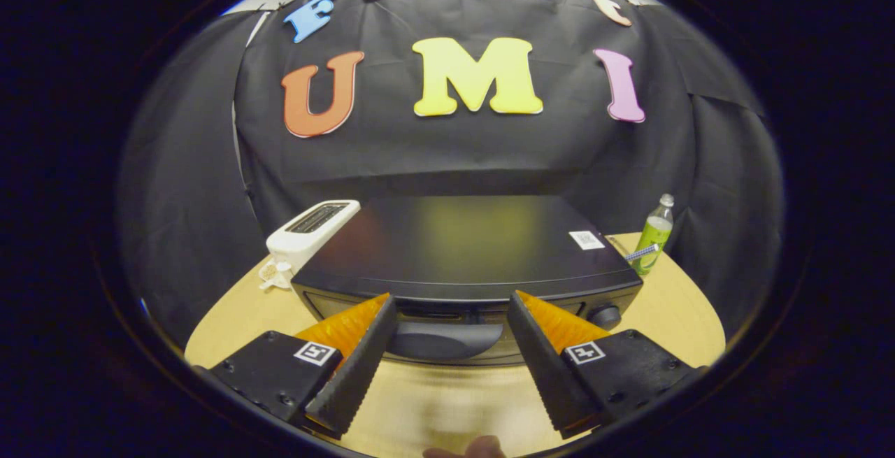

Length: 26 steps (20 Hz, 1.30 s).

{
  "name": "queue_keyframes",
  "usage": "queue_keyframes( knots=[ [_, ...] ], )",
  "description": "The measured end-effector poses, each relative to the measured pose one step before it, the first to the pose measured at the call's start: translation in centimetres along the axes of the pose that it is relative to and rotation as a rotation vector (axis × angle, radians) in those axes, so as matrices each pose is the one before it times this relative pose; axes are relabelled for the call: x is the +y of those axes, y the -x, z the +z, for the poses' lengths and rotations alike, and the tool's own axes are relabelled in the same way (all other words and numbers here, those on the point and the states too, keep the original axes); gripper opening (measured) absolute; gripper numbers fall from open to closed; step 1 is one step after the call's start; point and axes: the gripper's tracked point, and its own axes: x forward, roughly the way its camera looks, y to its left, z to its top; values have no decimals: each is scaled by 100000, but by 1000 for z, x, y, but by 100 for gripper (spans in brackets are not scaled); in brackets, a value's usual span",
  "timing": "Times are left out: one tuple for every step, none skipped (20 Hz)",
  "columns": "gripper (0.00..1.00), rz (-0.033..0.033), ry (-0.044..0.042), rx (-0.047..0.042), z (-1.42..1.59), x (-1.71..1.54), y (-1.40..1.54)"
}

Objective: Open the toaster oven, put the food inside, and close the toaster oven door.

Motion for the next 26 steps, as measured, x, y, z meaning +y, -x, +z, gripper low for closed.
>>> queue_keyframes(
  knots=[
    [100, -659, 921, -2178, 421, -4, 581],
    [100, -693, 1325, 168, -350, 19, -506],
    [100, -495, 830, -1259, -7, -73, 3],
    [100, -35, 143, -15, -197, 27, -34],
    [100, 218, 698, -1027, 14, 84, 215],
    [100, 389, 1699, -296, -31, 141, 272],
    [100, 285, 1519, -152, -396, 31, 378],
    [100, 304, 1209, 713, -442, 49, 669],
    [100, 519, 460, 817, -714, 98, 793],
    [100, 728, -35, 1304, -854, 95, 822],
    [100, 107, -119, 1811, -1077, 138, 818],
    [100, -565, 428, 535, -1073, 118, 736],
    [100, -779, 1294, 1519, -1142, 164, 874],
    [100, -491, 986, 1943, -1182, 99, 282],
    [100, 412, 962, 2773, -1404, 248, 354],
    [100, 1031, -342, 4192, -1874, 366, 418],
    [100, 817, -1340, 2102, -1200, 48, 310],
    [100, 798, -749, 1249, -888, -33, -42],
    [100, 644, -589, 1192, -551, 32, 151],
    [100, 607, -450, 564, -196, 84, 83],
    [100, 262, -164, 720, -228, 52, -61],
    [100, 97, 44, 792, -170, 61, 80],
    [100, 5, 453, 1052, -500, 71, -95],
    [100, 108, 253, 1069, -282, 24, -91],
    [100, 136, -52, 1120, -465, 22, -138],
    [100, 650, 87, 2048, -447, -63, -196]
  ],
)
